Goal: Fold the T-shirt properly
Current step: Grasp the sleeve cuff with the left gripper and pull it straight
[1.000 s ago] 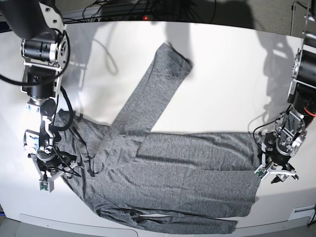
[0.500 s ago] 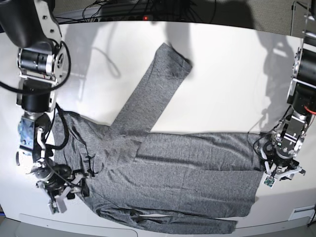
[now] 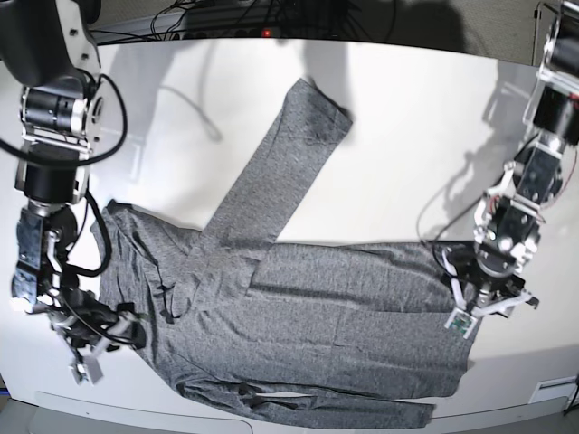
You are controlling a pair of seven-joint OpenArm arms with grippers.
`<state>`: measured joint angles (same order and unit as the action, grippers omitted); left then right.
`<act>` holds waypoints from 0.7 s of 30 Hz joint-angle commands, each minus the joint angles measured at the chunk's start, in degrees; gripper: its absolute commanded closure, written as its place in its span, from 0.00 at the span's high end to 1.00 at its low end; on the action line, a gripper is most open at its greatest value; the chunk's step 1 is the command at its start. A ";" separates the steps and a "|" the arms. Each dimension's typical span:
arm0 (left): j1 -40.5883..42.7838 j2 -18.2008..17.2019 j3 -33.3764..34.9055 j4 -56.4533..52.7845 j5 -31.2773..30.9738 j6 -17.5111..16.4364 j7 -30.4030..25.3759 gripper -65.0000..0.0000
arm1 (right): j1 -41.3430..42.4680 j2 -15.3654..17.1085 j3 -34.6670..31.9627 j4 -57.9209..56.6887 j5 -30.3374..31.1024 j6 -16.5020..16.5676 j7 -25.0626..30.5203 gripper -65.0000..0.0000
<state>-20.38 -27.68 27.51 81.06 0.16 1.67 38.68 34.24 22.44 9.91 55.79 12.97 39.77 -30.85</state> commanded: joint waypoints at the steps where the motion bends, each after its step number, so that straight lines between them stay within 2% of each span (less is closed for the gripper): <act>1: 0.39 -0.83 -0.44 3.89 0.83 0.81 -0.15 0.48 | 1.25 1.60 0.17 0.98 0.59 0.23 1.05 0.47; 6: 11.61 -0.39 -0.44 16.79 1.73 0.98 0.55 0.48 | -3.65 6.14 0.17 0.98 0.61 0.23 0.87 0.47; 8: 16.11 0.81 -0.44 20.55 3.41 1.33 0.55 0.48 | -5.99 8.09 0.17 1.01 0.68 0.23 1.46 0.47; 15: 28.00 8.87 -0.39 23.26 7.63 2.01 0.50 0.48 | -12.33 13.11 0.20 1.01 1.03 0.23 3.93 0.47; 21: 36.15 15.56 -0.33 25.29 15.50 1.99 -0.76 0.48 | -12.81 13.73 0.20 1.01 1.01 0.23 4.79 0.47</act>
<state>15.88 -12.14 27.33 104.97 15.09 3.07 39.20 19.99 34.81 9.74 55.79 13.47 39.75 -27.29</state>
